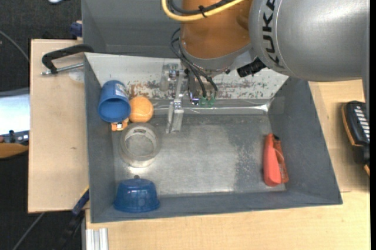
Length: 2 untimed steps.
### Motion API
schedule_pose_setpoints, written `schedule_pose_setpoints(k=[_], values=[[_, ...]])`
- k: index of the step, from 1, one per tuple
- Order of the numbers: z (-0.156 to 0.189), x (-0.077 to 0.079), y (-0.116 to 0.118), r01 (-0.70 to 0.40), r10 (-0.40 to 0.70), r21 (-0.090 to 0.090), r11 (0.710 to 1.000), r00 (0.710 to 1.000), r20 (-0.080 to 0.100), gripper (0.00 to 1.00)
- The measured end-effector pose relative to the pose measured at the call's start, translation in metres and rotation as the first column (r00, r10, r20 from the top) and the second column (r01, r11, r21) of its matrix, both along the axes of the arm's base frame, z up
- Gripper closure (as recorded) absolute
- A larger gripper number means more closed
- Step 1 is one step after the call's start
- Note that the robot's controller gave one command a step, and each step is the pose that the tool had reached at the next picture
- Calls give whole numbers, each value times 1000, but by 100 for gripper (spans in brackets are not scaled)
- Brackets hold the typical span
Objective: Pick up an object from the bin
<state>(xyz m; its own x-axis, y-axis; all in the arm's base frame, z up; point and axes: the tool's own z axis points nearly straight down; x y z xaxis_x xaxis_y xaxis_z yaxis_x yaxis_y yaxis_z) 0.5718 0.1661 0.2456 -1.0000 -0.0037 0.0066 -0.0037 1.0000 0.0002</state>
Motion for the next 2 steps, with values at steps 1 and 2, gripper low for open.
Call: schedule_pose_setpoints(k=[1, 2], values=[[5, 2, -1, 2, -2, 2, 1000, 1000, 9, 0], [-39, -18, 2, 17, -17, 3, 1000, 1000, 11, 0]])
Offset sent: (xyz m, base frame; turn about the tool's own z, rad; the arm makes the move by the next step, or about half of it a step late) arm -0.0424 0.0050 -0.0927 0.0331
